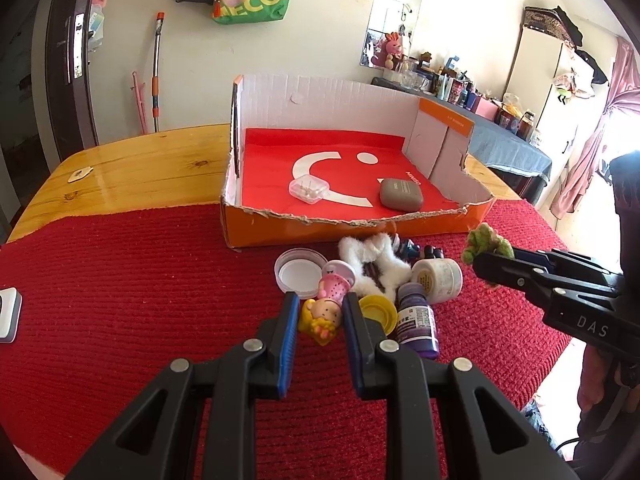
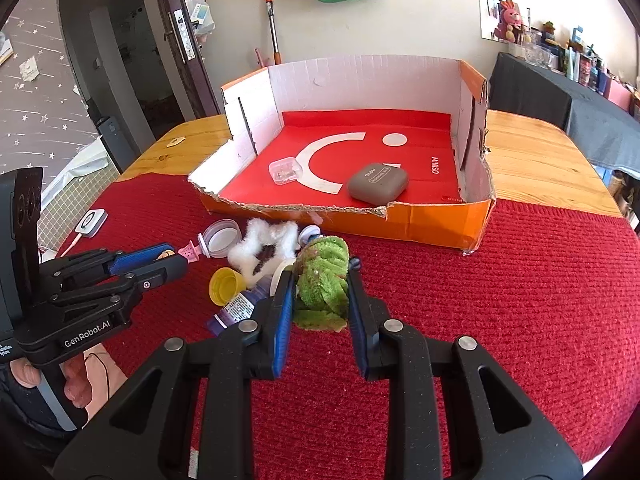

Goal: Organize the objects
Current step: 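Carry the doll and green plush over the box wall onto the red sheet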

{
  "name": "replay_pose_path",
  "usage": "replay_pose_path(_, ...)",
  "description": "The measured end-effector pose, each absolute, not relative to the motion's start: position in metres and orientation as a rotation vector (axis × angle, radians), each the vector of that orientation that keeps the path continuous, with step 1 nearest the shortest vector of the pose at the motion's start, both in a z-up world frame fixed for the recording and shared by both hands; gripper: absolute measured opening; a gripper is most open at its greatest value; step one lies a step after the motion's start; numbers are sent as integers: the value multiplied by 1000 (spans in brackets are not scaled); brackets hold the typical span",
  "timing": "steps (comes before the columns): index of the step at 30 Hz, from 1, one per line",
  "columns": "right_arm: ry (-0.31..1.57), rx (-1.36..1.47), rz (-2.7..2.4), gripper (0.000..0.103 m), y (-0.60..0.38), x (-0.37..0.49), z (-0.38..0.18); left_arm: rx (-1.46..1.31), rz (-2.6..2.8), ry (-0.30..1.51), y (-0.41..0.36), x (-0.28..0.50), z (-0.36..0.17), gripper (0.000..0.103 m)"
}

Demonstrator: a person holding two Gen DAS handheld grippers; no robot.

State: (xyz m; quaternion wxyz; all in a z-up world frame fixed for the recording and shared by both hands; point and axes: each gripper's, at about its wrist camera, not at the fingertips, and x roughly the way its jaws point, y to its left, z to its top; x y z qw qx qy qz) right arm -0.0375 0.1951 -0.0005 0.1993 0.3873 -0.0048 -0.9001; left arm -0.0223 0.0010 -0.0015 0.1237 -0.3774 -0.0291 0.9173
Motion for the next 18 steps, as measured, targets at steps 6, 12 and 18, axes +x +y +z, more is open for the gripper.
replay_pose_path(6,-24,1070,-2519,24,195,-39,3,-1074,2690,-88,0,-25,6,23)
replay_pose_path(12,-30,1062,-2515,24,196,-43,8,-1056,2694,-93,2,-32,14,23)
replay_pose_path(18,-27,1043,-2517,24,196,-47,17,-1035,2694,-88,5,-39,21,23)
